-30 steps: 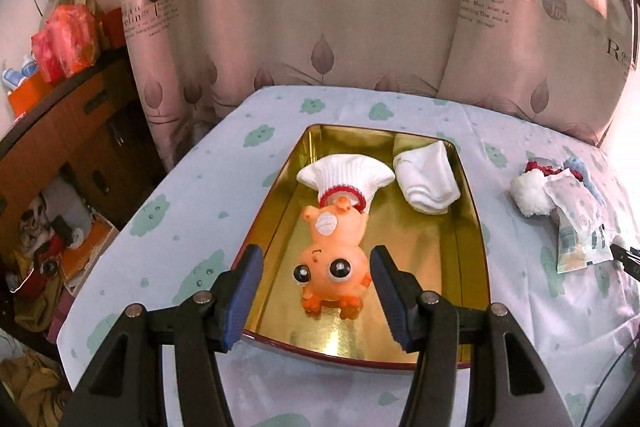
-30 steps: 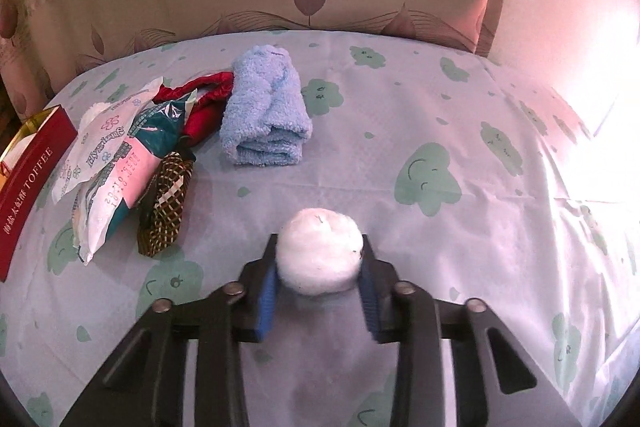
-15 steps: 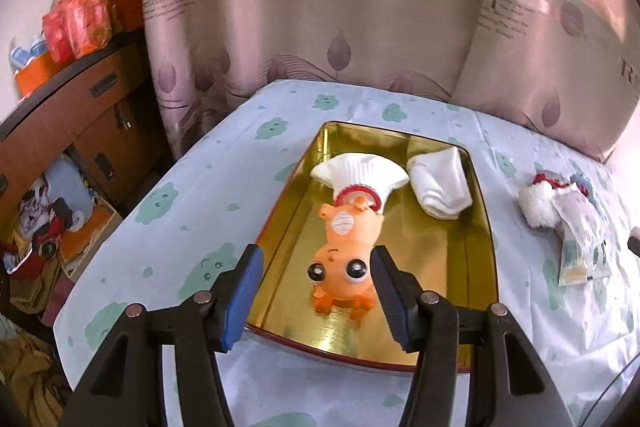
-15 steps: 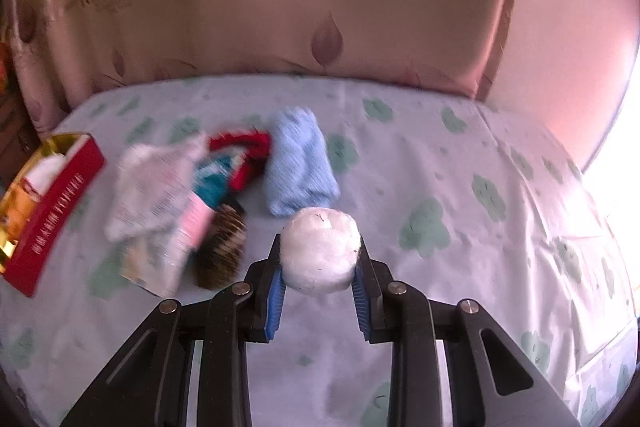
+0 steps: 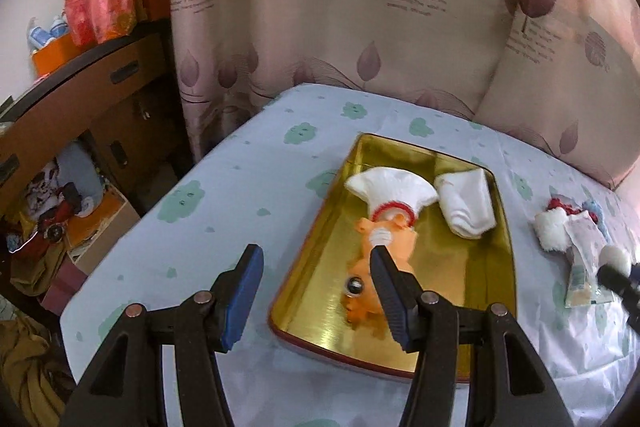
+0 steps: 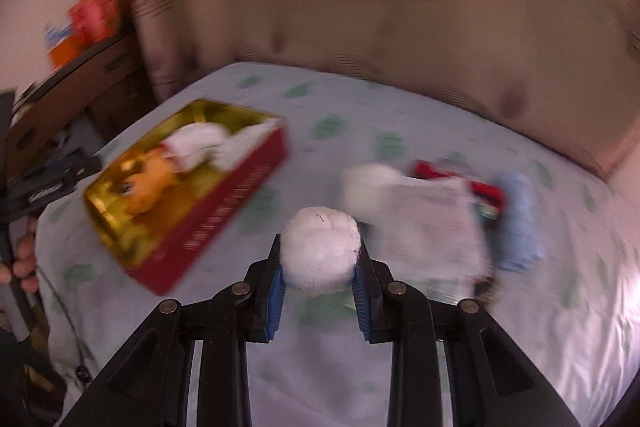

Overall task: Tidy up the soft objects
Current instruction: 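Carry the white cotton ball into the tin and open the right tool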

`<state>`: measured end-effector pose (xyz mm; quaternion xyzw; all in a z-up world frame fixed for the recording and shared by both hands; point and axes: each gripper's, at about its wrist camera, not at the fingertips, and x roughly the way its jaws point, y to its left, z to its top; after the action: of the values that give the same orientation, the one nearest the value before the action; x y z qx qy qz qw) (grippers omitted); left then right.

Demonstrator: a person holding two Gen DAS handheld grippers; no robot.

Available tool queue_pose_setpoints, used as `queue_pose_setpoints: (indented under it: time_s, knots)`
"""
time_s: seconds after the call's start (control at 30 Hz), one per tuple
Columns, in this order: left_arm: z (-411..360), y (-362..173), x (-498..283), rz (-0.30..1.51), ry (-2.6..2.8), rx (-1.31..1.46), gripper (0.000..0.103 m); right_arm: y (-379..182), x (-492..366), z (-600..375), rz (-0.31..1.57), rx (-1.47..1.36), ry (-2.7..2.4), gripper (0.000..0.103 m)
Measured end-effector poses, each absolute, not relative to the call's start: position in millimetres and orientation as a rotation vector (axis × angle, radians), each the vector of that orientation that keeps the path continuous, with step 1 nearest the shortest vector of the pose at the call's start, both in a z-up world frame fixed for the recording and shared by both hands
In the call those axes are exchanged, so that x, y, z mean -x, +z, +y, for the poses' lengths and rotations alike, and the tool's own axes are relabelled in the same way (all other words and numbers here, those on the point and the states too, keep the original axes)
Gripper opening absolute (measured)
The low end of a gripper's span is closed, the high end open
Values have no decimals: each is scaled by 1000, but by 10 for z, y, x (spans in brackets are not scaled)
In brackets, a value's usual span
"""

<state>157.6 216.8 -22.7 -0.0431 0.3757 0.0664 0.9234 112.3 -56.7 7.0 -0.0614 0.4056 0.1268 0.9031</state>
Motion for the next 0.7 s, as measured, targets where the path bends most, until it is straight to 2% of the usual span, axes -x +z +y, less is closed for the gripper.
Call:
queue_pose_setpoints:
  time_s: [0.43,0.7]
  knots:
    - [2624,-248,-1517,794,238,216,57,-139,-1526,730,867,238,453,27]
    - [2691,-271,-1530,797,250,235,57,-370,-1799,952,916,280,437,28]
